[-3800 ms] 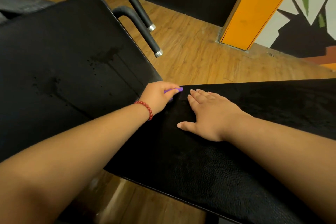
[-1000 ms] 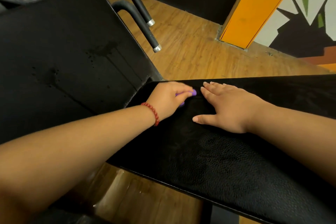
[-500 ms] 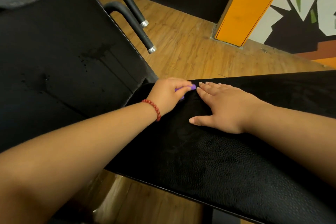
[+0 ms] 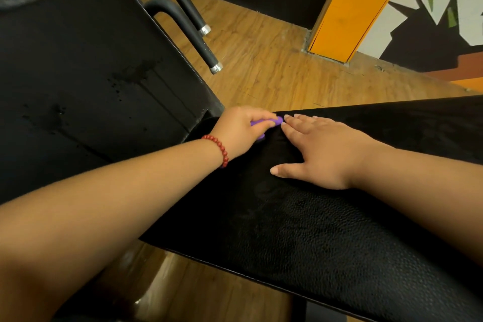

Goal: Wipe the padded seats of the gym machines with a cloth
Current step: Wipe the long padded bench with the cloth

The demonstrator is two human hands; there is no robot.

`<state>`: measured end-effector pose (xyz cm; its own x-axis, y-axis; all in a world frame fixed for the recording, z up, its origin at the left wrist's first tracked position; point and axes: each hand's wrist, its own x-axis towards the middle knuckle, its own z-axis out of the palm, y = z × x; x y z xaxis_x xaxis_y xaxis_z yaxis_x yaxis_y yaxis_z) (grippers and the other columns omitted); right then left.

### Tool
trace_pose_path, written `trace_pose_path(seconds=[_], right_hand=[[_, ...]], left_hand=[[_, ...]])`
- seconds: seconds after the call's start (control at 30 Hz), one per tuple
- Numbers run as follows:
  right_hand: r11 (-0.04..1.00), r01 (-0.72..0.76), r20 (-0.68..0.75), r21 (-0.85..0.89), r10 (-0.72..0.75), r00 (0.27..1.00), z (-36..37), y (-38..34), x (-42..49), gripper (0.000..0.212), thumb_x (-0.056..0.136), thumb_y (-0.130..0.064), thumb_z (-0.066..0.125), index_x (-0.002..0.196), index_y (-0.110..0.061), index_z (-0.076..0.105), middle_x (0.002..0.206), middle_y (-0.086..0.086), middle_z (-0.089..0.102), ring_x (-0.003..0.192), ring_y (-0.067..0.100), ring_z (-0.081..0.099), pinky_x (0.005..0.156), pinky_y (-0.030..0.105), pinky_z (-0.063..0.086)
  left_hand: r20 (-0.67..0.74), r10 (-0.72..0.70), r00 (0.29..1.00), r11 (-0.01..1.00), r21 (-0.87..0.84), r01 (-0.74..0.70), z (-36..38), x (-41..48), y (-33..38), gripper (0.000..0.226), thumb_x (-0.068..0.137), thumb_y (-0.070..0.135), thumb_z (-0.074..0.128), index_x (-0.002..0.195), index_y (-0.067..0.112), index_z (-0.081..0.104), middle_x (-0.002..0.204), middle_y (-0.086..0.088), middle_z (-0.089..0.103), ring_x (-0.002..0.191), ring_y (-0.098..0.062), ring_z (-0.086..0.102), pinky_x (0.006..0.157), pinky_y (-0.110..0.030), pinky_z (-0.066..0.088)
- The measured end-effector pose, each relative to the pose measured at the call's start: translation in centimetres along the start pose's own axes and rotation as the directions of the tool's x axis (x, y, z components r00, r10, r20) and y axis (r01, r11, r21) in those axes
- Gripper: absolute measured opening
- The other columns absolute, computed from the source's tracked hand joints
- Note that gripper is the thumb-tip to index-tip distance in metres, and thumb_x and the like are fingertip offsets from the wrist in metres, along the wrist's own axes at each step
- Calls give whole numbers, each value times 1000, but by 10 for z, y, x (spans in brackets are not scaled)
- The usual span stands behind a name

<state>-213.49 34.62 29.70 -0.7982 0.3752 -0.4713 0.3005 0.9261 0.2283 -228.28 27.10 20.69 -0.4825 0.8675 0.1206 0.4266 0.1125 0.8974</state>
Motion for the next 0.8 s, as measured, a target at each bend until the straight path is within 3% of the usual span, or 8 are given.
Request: trace_pose_path(seconds=[0.13, 0.27, 0.37, 0.5, 0.6, 0.73, 0.8], right_hand=[[1000, 1, -8, 17, -1, 1000, 1, 1, 1, 99, 84, -79, 27, 155, -17, -5, 162, 1, -9, 149, 14, -7, 120, 30, -1], [1000, 2, -9, 17, -2, 1000, 1, 1, 2, 98, 84, -78, 26, 155, -17, -4, 162, 1, -10, 149, 13, -8, 120, 30, -2], [1000, 1, -15, 14, -1, 1000, 2, 1, 3, 99, 85, -78, 26, 155, -16, -2, 162, 1, -9, 149, 14, -7, 119, 30, -2], [1000, 8, -16, 30, -7, 1000, 1, 2, 1, 99, 85, -78, 28, 155, -16, -3, 162, 1, -8, 149, 13, -7, 118, 29, -3], [999, 6, -12, 41, -5, 1000, 0, 2, 2, 99, 85, -78, 29, 155, -17, -4, 162, 1, -9, 149, 14, -7, 119, 30, -2], [998, -2, -21, 55, 3, 1000, -1, -1, 0, 98, 84, -78, 31, 155, -18, -3, 162, 1, -8, 149, 14, -5, 119, 30, -1], [998, 3, -41, 69, 0, 999, -2, -1, -1, 97, 85, -77, 34, 155, -20, -1, 163, 1, -5, 149, 14, -3, 119, 30, 1]], left_hand=[[-12, 123, 992, 991, 50, -123, 0, -21, -7, 21, 92, 18, 63, 111, 23, 72, 107, 18, 61, 93, 12, 57, 80, 2, 39], [-30, -12, 999, 999, 41, 13, -1, 10, 1, 19, 96, 22, 59, 106, 28, 73, 106, 15, 65, 82, 3, 60, 76, -4, 45], [-75, -62, 995, 995, 71, 67, 4, 26, 5, 22, 97, 22, 56, 114, 22, 71, 107, 13, 63, 80, 6, 54, 68, 7, 35], [-7, -22, 1000, 1000, -17, 21, 1, 0, 1, 21, 94, 21, 61, 112, 26, 71, 112, 17, 63, 87, 6, 60, 76, -4, 46], [55, 56, 997, 997, 52, -58, -7, -19, -7, 26, 94, 19, 61, 117, 27, 69, 117, 18, 62, 103, 12, 54, 89, 1, 37], [63, 47, 997, 989, 140, -56, -13, -23, -8, 39, 98, 22, 54, 136, 27, 53, 135, 12, 56, 122, 4, 46, 93, 5, 25], [84, 8, 996, 986, 163, -22, -16, -24, -9, 49, 99, 25, 50, 146, 29, 38, 143, 10, 48, 129, -2, 42, 96, -3, 26]])
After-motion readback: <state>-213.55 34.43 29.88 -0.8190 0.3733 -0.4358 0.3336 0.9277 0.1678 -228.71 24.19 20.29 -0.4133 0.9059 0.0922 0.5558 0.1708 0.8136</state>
